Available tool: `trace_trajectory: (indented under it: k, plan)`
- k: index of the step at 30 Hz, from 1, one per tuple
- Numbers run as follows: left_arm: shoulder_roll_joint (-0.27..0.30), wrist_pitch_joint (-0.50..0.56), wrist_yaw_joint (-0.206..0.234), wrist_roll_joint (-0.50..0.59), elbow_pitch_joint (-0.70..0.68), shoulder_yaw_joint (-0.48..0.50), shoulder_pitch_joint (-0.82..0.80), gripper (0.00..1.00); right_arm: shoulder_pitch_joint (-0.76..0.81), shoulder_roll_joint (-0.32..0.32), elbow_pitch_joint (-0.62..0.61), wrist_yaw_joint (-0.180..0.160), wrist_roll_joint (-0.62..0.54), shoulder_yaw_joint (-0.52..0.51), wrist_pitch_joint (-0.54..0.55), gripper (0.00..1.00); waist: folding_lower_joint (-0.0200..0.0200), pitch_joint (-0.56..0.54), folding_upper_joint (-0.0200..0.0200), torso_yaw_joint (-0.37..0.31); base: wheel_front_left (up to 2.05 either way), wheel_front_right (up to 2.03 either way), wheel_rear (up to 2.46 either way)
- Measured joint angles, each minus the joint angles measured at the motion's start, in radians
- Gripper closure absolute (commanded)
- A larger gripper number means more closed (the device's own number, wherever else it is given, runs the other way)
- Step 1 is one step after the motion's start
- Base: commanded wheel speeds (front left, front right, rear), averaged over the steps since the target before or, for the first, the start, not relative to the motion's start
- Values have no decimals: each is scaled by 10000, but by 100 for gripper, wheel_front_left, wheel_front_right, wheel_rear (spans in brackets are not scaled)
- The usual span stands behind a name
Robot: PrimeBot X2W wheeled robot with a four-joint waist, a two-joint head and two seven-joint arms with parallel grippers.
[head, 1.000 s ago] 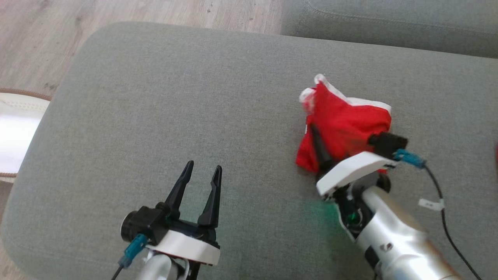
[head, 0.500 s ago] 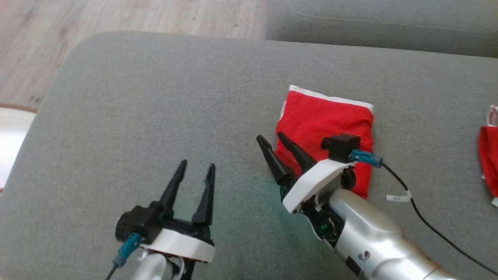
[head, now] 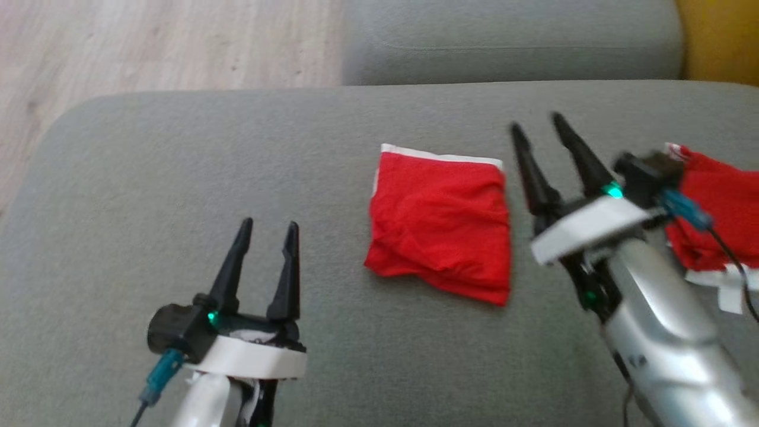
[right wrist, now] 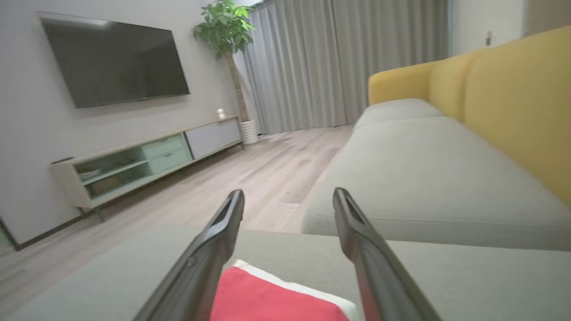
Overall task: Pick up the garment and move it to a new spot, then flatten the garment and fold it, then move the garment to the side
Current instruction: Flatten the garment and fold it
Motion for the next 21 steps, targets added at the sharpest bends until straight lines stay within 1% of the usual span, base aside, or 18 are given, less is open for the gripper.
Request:
trace_trajectory:
  k: [3,4,5,9,16,18,21]
  plan:
    - [0,0,2,-6,-261,251,0,0,1035,48,-541,0,-1269,-1149,0,0,0,-63,0,-279,0,0,0]
    - [0,0,2,-6,-261,251,0,0,1035,48,-541,0,-1269,-1149,0,0,0,-63,0,-279,0,0,0]
    - [0,-2,2,-13,-355,324,0,0,1656,222,-947,0,-1988,-1760,0,0,0,-88,0,-452,0,0,0]
    - [0,0,0,0,-353,364,22,0,2551,629,-1722,0,-3120,-2765,0,0,0,-101,0,-749,0,0,0]
    - [0,-2,-13,-2,-196,360,76,0,3883,1168,-2617,0,-4107,-4353,0,0,0,-21,0,-921,0,0,0]
    - [0,-2,-17,132,67,359,105,0,4198,1267,-2721,0,-4372,-4498,0,0,0,-1,0,-937,0,0,0]
    - [0,0,-29,113,136,368,215,0,4425,1406,-2817,0,-4475,-4527,0,0,0,25,0,-969,0,0,0]
